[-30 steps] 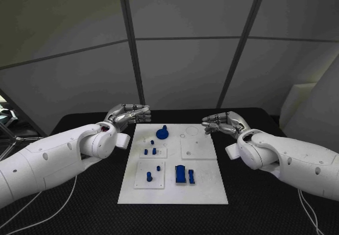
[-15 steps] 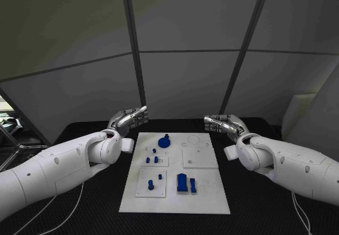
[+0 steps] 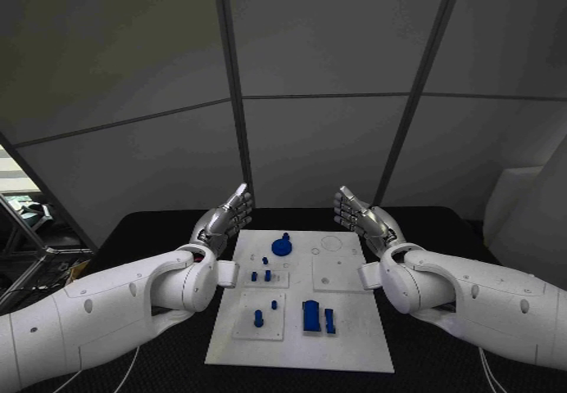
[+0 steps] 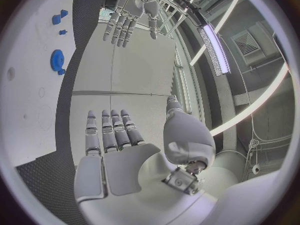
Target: Assemble the parts on the task board
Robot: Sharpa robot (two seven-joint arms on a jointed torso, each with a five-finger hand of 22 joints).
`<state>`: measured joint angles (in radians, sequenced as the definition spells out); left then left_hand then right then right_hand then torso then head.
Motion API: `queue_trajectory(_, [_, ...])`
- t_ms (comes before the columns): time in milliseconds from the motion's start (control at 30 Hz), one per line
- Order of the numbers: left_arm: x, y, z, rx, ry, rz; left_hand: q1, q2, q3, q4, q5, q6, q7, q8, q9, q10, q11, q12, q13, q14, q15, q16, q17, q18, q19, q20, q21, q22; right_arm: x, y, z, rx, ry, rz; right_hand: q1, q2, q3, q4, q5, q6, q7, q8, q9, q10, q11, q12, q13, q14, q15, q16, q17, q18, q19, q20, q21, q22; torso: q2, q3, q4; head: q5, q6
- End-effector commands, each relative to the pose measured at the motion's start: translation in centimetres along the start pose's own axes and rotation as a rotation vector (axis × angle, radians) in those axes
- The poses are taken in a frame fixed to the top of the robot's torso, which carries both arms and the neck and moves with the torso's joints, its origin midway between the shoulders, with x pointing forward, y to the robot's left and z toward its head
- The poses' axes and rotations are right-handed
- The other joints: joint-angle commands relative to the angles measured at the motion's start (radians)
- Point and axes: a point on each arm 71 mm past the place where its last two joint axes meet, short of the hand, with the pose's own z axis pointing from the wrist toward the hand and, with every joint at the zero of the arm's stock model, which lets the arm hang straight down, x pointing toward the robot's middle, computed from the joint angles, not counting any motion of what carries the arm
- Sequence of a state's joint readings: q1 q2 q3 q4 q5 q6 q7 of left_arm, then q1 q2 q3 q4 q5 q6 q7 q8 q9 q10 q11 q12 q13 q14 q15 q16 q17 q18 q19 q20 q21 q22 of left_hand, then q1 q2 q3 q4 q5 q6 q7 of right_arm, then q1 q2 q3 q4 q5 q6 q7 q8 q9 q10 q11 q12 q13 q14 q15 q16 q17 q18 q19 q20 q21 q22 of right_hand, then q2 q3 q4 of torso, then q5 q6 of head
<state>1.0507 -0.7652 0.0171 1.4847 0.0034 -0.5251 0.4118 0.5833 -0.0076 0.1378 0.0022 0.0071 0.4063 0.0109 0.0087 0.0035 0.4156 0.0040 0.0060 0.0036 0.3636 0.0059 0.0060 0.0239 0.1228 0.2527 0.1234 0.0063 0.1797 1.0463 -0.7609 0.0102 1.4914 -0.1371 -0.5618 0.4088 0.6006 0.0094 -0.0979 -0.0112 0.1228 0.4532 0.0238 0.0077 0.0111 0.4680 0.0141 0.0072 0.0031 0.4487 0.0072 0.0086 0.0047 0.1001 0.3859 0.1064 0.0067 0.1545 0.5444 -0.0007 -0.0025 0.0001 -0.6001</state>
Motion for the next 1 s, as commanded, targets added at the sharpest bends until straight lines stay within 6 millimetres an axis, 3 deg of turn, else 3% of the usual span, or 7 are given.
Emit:
queue_trajectory(33, [-0.14, -0.74, -0.71, 0.084, -0.130, 0.070, -0.188, 0.008, -0.044, -0.002, -0.007, -0.131, -0.011, -0.009, -0.004, -0.134, -0.004, -0.006, -0.004, -0.117, -0.006, -0.006, -0.024, -0.037, -0.081, -0.040, -0.006, -0.058, -0.43, 0.60, -0.72, -0.028, -0.158, 0.019, -0.192, -0.009, 0.098, 0.011, -0.039, -0.145, -0.024, -0.008, -0.011, -0.150, -0.014, -0.007, -0.003, -0.144, -0.007, -0.009, -0.005, -0.030, -0.124, -0.033, -0.007, -0.049, 0.000, 0.0007, 0.0025, 0.000, 0.000])
queue_trajectory(67, [0.13, -0.74, -1.02, 0.088, -0.137, 0.077, -0.209, 0.008, -0.049, -0.002, -0.007, -0.145, -0.011, -0.009, -0.004, -0.149, -0.004, -0.006, -0.004, -0.130, -0.006, -0.006, -0.024, -0.037, -0.089, -0.045, -0.006, -0.064, -0.25, 0.68, -0.98, -0.027, -0.167, 0.022, -0.215, -0.009, 0.098, 0.011, -0.044, -0.163, -0.024, -0.008, -0.011, -0.168, -0.014, -0.007, -0.003, -0.161, -0.007, -0.009, -0.005, -0.030, -0.139, -0.106, -0.007, -0.055, 0.000, 0.0007, 0.0025, 0.000, 0.000])
queue_trajectory(167, [0.45, -0.74, -1.40, 0.093, -0.145, 0.086, -0.243, 0.008, -0.057, -0.002, -0.007, -0.169, -0.011, -0.009, -0.004, -0.173, -0.004, -0.006, -0.004, -0.152, -0.006, -0.006, -0.024, -0.037, -0.105, -0.051, -0.006, -0.075, -0.06, 0.76, -1.26, -0.026, -0.176, 0.025, -0.250, -0.009, 0.098, 0.011, -0.051, -0.189, -0.024, -0.008, -0.011, -0.195, -0.014, -0.007, -0.003, -0.187, -0.007, -0.009, -0.005, -0.030, -0.160, -0.106, -0.007, -0.064, 0.000, 0.0007, 0.0025, 0.000, 0.000])
queue_trajectory(200, [0.53, -0.74, -1.50, 0.094, -0.147, 0.088, -0.257, 0.008, -0.058, -0.002, -0.007, -0.179, -0.011, -0.009, -0.004, -0.183, -0.004, -0.006, -0.004, -0.160, -0.006, -0.006, -0.024, -0.036, -0.110, -0.123, -0.006, -0.079, -0.02, 0.78, -1.32, -0.026, -0.178, 0.026, -0.264, -0.009, 0.098, 0.011, -0.123, -0.200, -0.024, -0.008, -0.011, -0.206, -0.014, -0.007, -0.003, -0.197, -0.007, -0.009, -0.005, -0.100, -0.168, -0.106, -0.007, -0.068, 0.000, 0.0007, 0.0025, 0.000, 0.000])
queue_trajectory(333, [0.65, -0.74, -1.64, 0.096, -0.150, 0.091, -0.305, 0.008, -0.138, -0.002, -0.007, -0.213, -0.011, -0.009, -0.004, -0.218, -0.004, -0.006, -0.004, -0.191, -0.006, -0.006, -0.024, -0.036, -0.134, -0.123, -0.006, -0.094, 0.00, 0.78, -1.35, -0.025, -0.179, 0.026, -0.313, -0.009, 0.098, 0.011, -0.123, -0.236, -0.024, -0.008, -0.011, -0.243, -0.014, -0.007, -0.003, -0.233, -0.007, -0.009, -0.005, -0.100, -0.199, -0.106, -0.007, -0.080, 0.000, 0.0007, 0.0025, 0.000, 0.000])
queue_trajectory(500, [0.65, -0.74, -1.64, 0.096, -0.150, 0.091, -0.357, 0.008, -0.138, -0.002, -0.007, -0.249, -0.011, -0.009, -0.004, -0.255, -0.004, -0.006, -0.004, -0.223, -0.006, -0.006, -0.024, -0.036, -0.157, -0.123, -0.006, -0.180, 0.00, 0.78, -1.35, -0.025, -0.179, 0.026, -0.365, -0.009, 0.098, 0.011, -0.123, -0.276, -0.024, -0.008, -0.011, -0.284, -0.014, -0.007, -0.003, -0.273, -0.007, -0.009, -0.005, -0.100, -0.233, -0.106, -0.007, -0.154, 0.000, 0.0007, 0.0025, 0.000, 0.000])
queue_trajectory(1000, [0.65, -0.74, -1.64, 0.096, -0.150, 0.091, -0.463, 0.008, -0.138, -0.002, -0.007, -0.321, -0.011, -0.009, -0.004, -0.329, -0.004, -0.006, -0.004, -0.287, -0.006, -0.006, -0.024, -0.036, -0.253, -0.123, -0.006, -0.180, 0.00, 0.78, -1.35, -0.025, -0.179, 0.026, -0.473, -0.009, 0.098, 0.011, -0.123, -0.358, -0.024, -0.008, -0.011, -0.369, -0.014, -0.007, -0.003, -0.354, -0.007, -0.009, -0.005, -0.100, -0.302, -0.106, -0.007, -0.154, 0.000, 0.0007, 0.0025, 0.000, 0.000])
